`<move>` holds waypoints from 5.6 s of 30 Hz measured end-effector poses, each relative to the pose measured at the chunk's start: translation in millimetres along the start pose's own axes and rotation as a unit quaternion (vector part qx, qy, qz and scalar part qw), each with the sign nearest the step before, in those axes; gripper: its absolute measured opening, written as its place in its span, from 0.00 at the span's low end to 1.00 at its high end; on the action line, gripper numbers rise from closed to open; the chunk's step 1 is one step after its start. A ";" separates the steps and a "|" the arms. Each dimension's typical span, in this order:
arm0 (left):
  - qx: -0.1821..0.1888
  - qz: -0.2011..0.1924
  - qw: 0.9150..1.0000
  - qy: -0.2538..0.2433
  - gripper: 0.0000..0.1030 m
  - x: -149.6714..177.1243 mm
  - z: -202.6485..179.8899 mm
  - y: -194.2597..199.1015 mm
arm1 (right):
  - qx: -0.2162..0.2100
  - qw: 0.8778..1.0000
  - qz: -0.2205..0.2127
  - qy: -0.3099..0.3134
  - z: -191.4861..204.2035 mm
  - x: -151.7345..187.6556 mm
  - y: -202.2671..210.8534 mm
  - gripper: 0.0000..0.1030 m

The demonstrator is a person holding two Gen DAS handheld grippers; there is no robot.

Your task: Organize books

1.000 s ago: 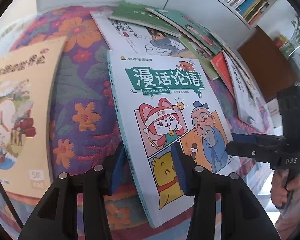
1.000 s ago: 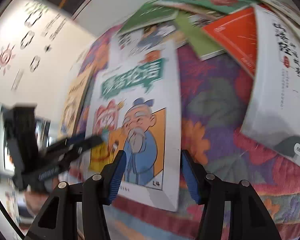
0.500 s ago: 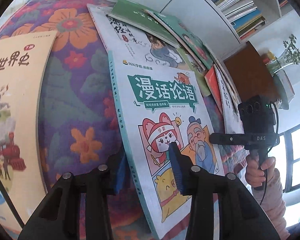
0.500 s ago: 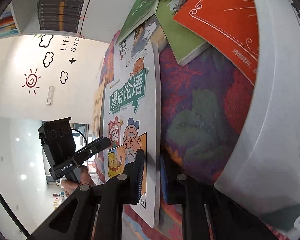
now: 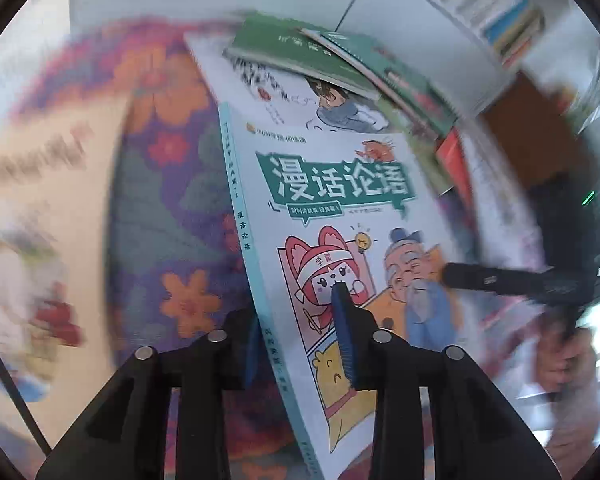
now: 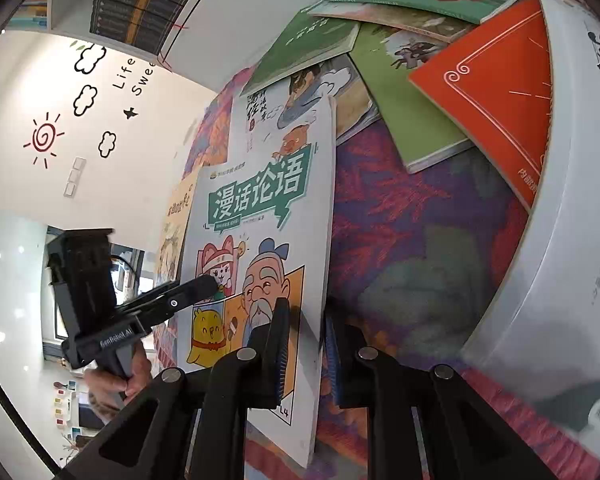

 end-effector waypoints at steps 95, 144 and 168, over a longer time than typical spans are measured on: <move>-0.101 -0.018 0.994 0.024 0.37 20.1 209.1 69.2 | -0.029 0.985 0.024 0.166 184.9 -43.1 -196.5 0.16; -0.119 -0.015 0.992 0.029 0.54 21.1 207.4 67.5 | 0.043 0.968 0.048 0.242 212.3 -4.6 -205.7 0.60; -0.023 -0.113 0.989 0.098 0.52 -69.1 71.7 78.2 | 0.077 0.988 -0.121 0.063 44.5 -66.5 37.9 0.58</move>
Point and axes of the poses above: each gripper's, at about its wrist camera, not at the fingertips, and y roughly against the way its jaws point, z to its left, x to its underside, the point moved 2 cm from there along -y, roughly the way its jaws point, and after that the axes turned 2 degrees about -y, right-handed, at the moved point
